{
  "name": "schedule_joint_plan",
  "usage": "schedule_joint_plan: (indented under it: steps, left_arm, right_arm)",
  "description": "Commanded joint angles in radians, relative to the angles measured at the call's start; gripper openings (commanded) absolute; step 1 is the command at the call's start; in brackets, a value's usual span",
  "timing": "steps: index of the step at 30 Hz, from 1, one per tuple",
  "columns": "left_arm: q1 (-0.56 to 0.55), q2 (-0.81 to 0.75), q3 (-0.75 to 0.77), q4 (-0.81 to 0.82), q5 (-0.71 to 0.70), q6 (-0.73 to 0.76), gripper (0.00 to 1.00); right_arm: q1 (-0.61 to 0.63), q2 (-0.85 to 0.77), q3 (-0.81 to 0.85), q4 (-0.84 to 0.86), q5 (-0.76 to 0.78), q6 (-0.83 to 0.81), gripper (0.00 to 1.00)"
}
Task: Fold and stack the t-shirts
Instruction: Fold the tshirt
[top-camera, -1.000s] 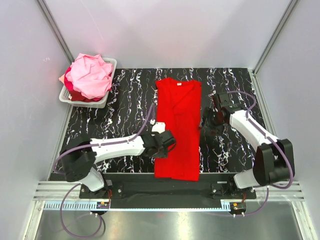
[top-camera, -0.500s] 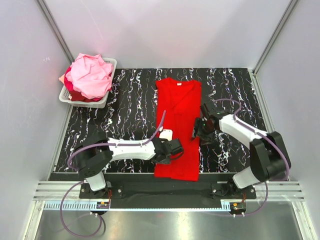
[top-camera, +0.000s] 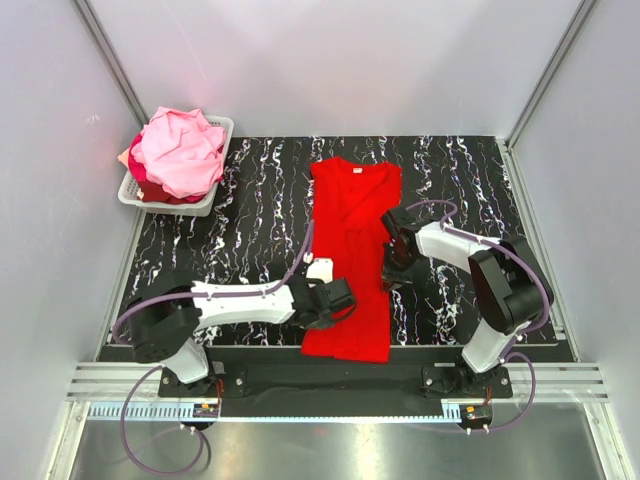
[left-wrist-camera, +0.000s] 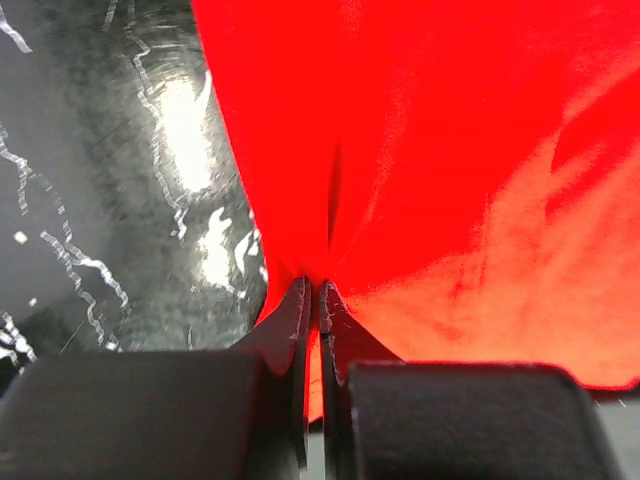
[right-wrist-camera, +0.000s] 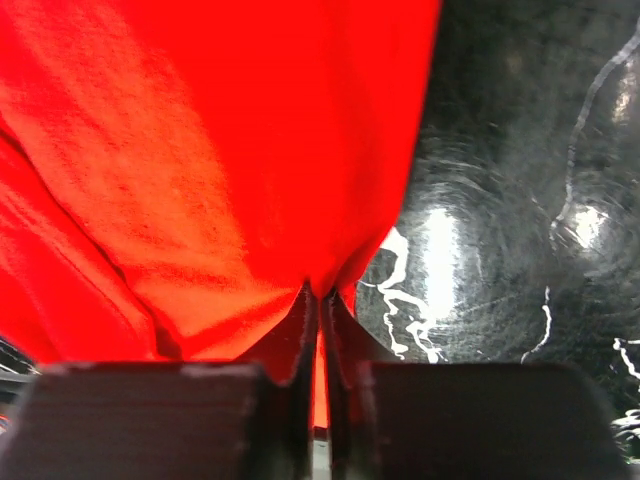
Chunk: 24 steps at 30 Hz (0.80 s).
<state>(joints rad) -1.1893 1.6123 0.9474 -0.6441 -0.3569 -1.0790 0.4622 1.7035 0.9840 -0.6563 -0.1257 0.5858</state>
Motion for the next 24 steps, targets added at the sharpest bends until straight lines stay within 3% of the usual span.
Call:
schedule_joint_plan:
  steps: [1, 13, 19, 24]
  left_arm:
    - [-0.006, -0.086, -0.013, -0.035, -0.019, -0.029, 0.04]
    - [-0.004, -0.130, -0.150, -0.052, -0.011, -0.079, 0.07]
    - [-0.004, -0.187, -0.214, -0.065, -0.007, -0.117, 0.38]
    - [-0.004, -0.261, -0.193, -0.155, -0.053, -0.130, 0.45]
  right_arm:
    - [0.021, 0.012, 0.027, 0.004, 0.052, -0.009, 0.00]
    - [0.021, 0.004, 0.028, -0.003, 0.070, -0.014, 0.00]
    - [0.021, 0.002, 0.030, -0.012, 0.072, -0.014, 0.00]
    - [0.021, 0.008, 0.039, -0.026, 0.075, -0.014, 0.00]
